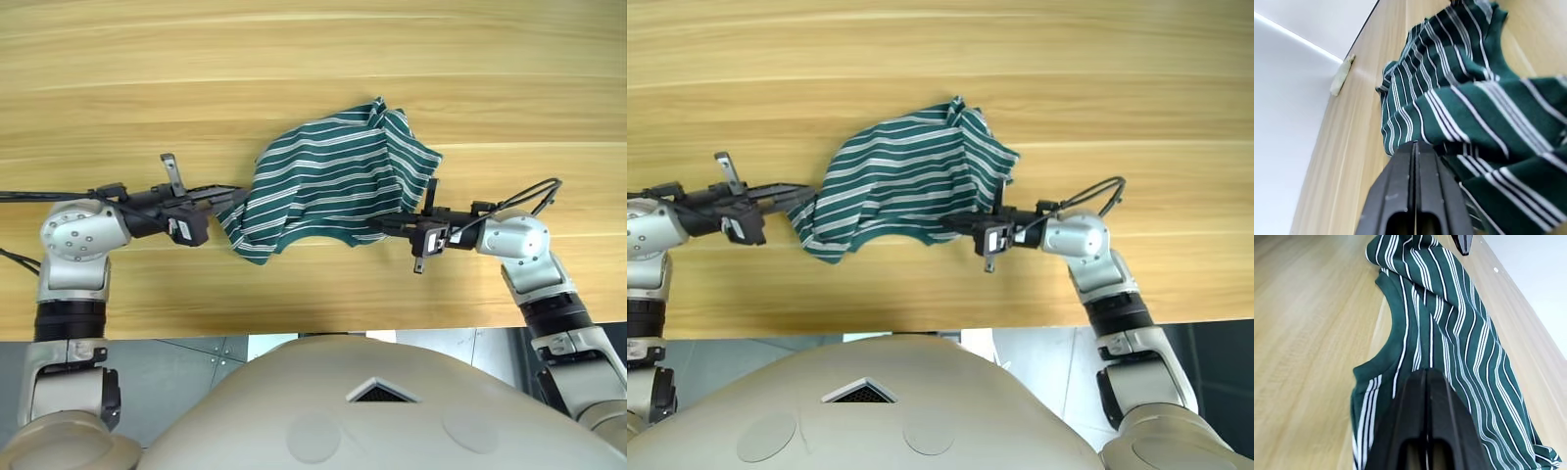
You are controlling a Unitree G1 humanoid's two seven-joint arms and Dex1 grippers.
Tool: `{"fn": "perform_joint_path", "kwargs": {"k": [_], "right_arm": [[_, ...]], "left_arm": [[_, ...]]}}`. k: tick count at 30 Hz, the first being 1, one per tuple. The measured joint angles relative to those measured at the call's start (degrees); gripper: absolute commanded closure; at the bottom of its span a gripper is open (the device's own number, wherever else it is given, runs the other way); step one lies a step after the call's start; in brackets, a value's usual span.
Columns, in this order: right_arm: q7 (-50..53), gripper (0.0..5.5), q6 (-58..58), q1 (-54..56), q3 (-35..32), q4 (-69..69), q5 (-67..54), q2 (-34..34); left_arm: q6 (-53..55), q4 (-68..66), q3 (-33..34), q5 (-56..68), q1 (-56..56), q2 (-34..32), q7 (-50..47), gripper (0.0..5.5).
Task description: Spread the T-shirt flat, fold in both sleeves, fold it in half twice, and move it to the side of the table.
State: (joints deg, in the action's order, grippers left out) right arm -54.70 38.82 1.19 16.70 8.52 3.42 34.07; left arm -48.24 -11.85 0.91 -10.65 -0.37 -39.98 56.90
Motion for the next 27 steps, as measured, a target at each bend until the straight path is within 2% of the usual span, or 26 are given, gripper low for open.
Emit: {"fn": "perform_joint_path", "kwargs": {"k": [7, 13, 19, 22, 27], "right_arm": [[6.36, 5.46, -3.74, 5.11, -0.70, 2.74, -0.20, -4.47], [12.63, 5.46, -6.37, 7.14, -2.13, 8.29, 6.97, -3.27], [14.00, 5.46, -6.34, 7.69, -0.55, 10.39, 11.45, -0.99], [13.90, 5.46, -6.15, 7.66, -0.21, 11.72, 12.79, 0.96], [14.86, 5.46, -5.62, 7.63, -0.36, 13.02, 13.71, 3.17]], "left_arm": [[-1.40, -3.80, -6.85, -7.80, 0.46, -4.01, -4.08, 5.50], [-1.45, -1.58, -11.05, -7.92, 2.73, -9.43, -3.97, 5.50], [-1.43, -0.71, -15.43, -9.69, 0.54, -10.52, -5.52, 5.50], [-1.90, -3.51, -18.05, -12.84, -3.14, -9.22, -9.16, 5.50], [-1.82, -15.76, -21.32, -21.38, -13.38, -8.66, -21.17, 5.50]]}}
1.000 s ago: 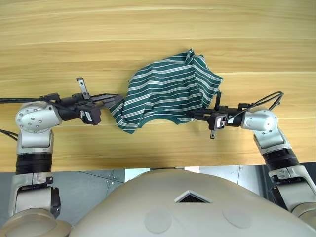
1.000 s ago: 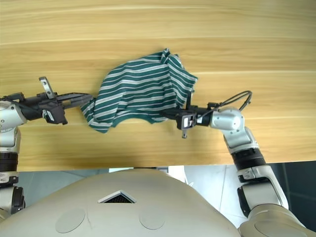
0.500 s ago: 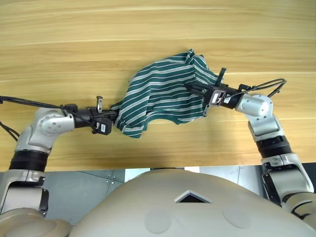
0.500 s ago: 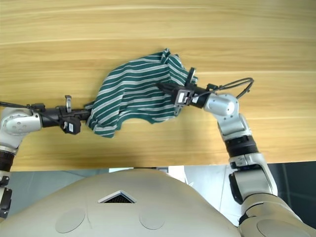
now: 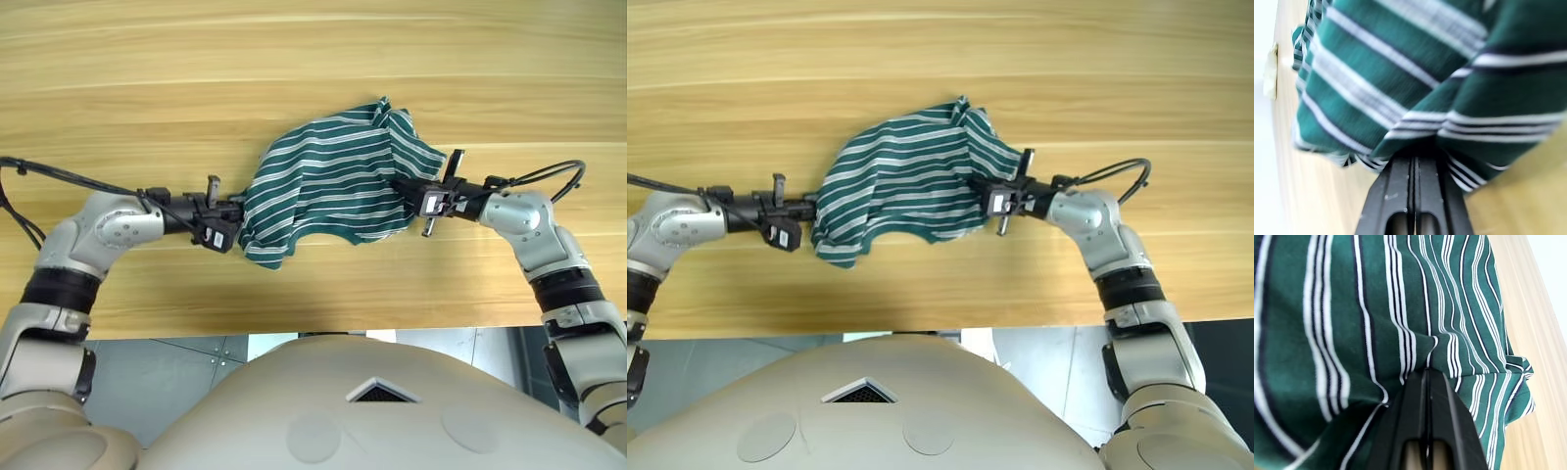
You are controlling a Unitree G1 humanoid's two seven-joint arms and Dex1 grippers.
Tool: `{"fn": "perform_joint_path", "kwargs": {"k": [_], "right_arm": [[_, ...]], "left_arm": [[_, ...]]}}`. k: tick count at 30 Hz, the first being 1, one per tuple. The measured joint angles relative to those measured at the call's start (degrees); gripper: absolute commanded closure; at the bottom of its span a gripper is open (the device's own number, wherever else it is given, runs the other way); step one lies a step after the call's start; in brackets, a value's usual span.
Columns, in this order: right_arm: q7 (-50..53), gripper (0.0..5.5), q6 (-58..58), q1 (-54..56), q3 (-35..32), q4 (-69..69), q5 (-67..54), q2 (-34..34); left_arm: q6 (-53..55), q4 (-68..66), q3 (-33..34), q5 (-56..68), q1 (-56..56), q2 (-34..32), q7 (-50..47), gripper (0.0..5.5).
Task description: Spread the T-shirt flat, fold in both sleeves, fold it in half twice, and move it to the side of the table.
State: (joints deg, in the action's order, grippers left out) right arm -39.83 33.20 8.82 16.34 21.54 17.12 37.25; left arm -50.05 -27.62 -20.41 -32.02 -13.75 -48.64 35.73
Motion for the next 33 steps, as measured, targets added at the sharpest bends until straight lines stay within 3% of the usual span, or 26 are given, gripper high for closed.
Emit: {"fn": "perform_joint_path", "kwargs": {"k": [5, 17, 24, 31, 33], "right_arm": [[0.91, 5.46, -0.09, -0.13, -0.31, 1.17, 0.26, 2.93], [5.85, 5.46, 0.02, 1.69, -2.23, 9.36, 1.88, 8.73], [-5.36, 5.46, -1.02, -4.21, -2.22, -8.48, -13.99, 6.92], [-6.54, 5.46, -3.83, -6.75, -2.51, -15.21, -15.10, 6.72], [-6.57, 5.18, -4.54, -7.11, -3.10, -16.00, -15.37, 6.73]], "left_arm": [[2.63, -13.55, -4.72, -8.43, -9.59, -0.37, -10.84, 5.50], [2.66, -21.44, -9.05, -8.26, -13.09, -2.25, -16.67, 5.50], [-2.87, -10.79, -5.57, -1.53, -9.21, 0.04, -19.12, 5.50], [-2.19, -8.67, -3.74, -7.41, -6.75, -0.57, -24.69, 5.50], [0.15, -10.84, -3.14, -9.33, -7.01, -2.96, -25.52, 5.29]]}}
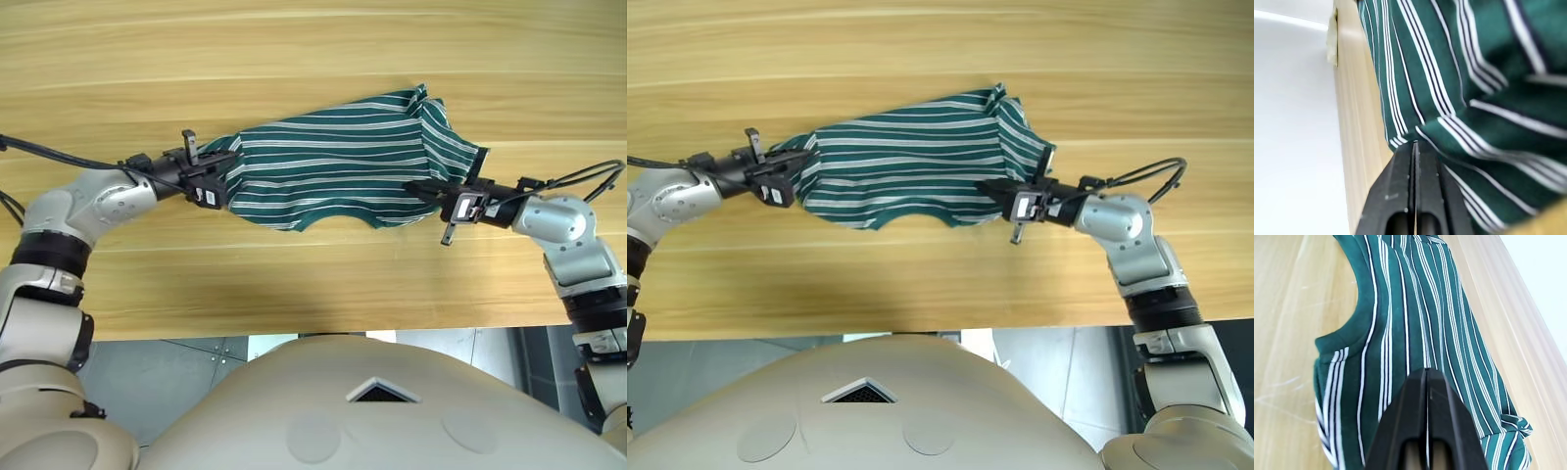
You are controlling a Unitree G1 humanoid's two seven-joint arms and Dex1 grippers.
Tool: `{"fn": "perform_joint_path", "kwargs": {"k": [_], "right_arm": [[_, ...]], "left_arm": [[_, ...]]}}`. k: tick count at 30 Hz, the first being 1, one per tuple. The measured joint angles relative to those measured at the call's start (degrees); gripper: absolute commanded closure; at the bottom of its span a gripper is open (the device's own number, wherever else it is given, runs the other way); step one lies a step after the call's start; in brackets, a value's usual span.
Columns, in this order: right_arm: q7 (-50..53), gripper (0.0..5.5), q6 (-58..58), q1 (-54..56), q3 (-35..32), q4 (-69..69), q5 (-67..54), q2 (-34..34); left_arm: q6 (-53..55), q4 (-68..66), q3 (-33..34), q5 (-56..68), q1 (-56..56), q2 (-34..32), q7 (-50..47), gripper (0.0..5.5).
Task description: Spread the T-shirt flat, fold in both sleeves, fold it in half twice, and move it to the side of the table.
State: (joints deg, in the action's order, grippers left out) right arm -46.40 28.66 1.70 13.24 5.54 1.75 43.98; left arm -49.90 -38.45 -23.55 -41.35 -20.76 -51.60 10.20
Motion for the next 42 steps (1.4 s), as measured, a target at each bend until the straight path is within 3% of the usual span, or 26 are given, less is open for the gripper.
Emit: {"fn": "perform_joint_path", "kwargs": {"k": [4, 7, 10, 14, 20, 27, 32, 37, 42], "right_arm": [[-0.32, 4.44, 0.17, -1.54, -0.58, -0.74, -0.01, 0.33], [-1.55, 3.89, 0.38, -3.51, -0.52, -1.53, -0.20, 0.48], [-3.82, 3.68, 1.50, -5.10, 0.90, -3.26, 0.59, 1.78], [-6.69, 3.68, 2.67, -7.80, 3.07, -3.71, 2.61, 4.02], [-6.57, 3.68, 4.33, -7.84, 3.01, -3.11, 4.09, 4.50], [-3.37, 3.68, 3.48, -6.45, 1.96, -1.12, 6.13, 4.42], [-2.28, 3.68, 1.70, -5.89, 1.65, -0.92, 6.54, 4.42], [-1.09, 3.68, 1.15, -5.03, 1.66, -0.26, 7.89, 4.08], [1.23, 4.59, 0.13, -1.49, 2.33, 3.14, 10.60, 1.92]], "left_arm": [[-5.08, 6.46, 1.45, 19.82, 3.76, -5.18, 10.77, 4.67], [-5.52, 20.76, -3.63, 39.98, 10.21, -6.70, 21.72, 4.15], [0.29, 33.83, -8.21, 56.10, 15.89, -7.63, 33.32, 3.69], [5.44, 35.81, -9.20, 57.74, 17.29, -5.94, 40.64, 3.05], [6.03, 27.29, -6.75, 50.53, 15.91, -0.35, 43.77, 2.24], [0.17, 15.93, -3.58, 32.23, 9.80, 2.58, 35.90, 2.24], [-1.76, 12.88, -2.79, 25.98, 6.99, 2.57, 32.12, 2.24], [-3.34, 11.58, -2.89, 24.02, 6.74, 2.57, 30.77, 3.04], [-3.76, 11.15, -2.99, 23.61, 6.79, 2.59, 30.88, 3.94]]}}
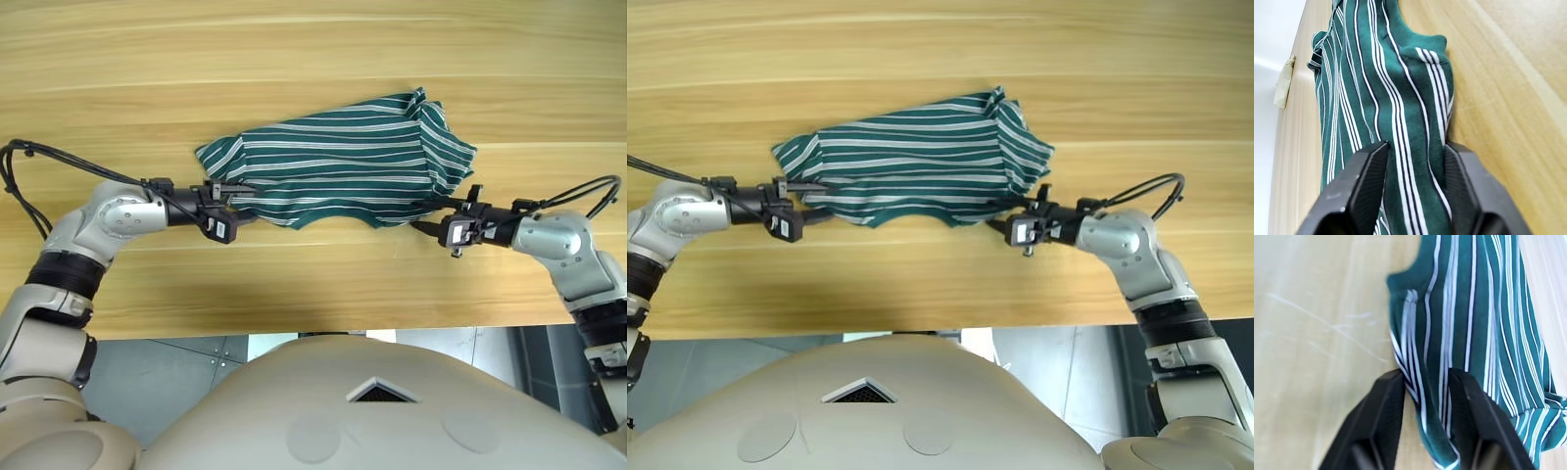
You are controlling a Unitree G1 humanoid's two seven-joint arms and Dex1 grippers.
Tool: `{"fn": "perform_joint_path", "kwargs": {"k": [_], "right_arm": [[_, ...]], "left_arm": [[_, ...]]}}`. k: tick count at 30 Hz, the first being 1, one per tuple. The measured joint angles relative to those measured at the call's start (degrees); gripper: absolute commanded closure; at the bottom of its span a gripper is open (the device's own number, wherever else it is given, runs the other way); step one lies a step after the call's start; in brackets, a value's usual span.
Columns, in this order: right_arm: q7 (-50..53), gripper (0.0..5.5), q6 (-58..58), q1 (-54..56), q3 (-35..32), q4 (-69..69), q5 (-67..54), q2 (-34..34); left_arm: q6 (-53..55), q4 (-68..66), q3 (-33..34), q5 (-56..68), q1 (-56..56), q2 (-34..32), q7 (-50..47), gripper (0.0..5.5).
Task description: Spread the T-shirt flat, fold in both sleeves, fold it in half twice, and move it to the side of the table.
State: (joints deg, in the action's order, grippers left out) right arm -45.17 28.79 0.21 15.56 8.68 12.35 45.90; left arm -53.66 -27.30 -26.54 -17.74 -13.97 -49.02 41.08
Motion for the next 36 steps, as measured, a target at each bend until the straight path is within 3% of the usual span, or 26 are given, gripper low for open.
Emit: {"fn": "perform_joint_path", "kwargs": {"k": [5, 9, 20, 23, 28, 31, 33, 36], "right_arm": [[1.44, 5.48, 0.33, 1.41, 0.78, 2.25, 1.20, -0.46], [1.53, 5.50, 0.35, 1.59, 0.96, 2.39, 1.59, -0.46], [0.25, 5.50, 0.54, 1.00, 0.75, 0.33, -2.12, -0.57], [-0.52, 5.50, 0.28, -0.24, -3.12, -5.56, -9.12, -0.02], [-6.80, 5.50, 2.37, -7.97, -14.38, -21.31, -31.57, 5.83], [-17.47, 5.50, 8.90, -18.05, -18.76, -30.01, -44.26, 9.82], [-24.90, 5.50, 12.77, -24.34, -21.70, -33.40, -51.50, 10.98], [-32.73, 5.50, 14.62, -29.70, -25.71, -36.60, -60.39, 11.00]], "left_arm": [[-0.48, -1.15, -0.43, -0.06, -0.67, 0.09, 0.89, 4.77], [-0.64, -1.50, -0.75, -0.07, -0.75, 0.10, 1.82, 5.40], [0.36, -0.54, 0.27, 4.81, -0.87, 0.61, 3.68, 5.46], [1.83, 3.83, 5.61, 14.15, -1.18, 0.18, 3.39, 5.46], [7.61, 24.53, 17.74, 44.88, 3.28, -6.03, 6.52, 5.46], [6.80, 36.68, 21.50, 54.92, 17.88, -13.37, 16.32, 5.46], [6.75, 43.54, 24.84, 61.27, 28.13, -15.28, 23.67, 5.46], [9.50, 50.47, 33.40, 75.01, 33.51, -15.58, 33.07, 5.46]]}}
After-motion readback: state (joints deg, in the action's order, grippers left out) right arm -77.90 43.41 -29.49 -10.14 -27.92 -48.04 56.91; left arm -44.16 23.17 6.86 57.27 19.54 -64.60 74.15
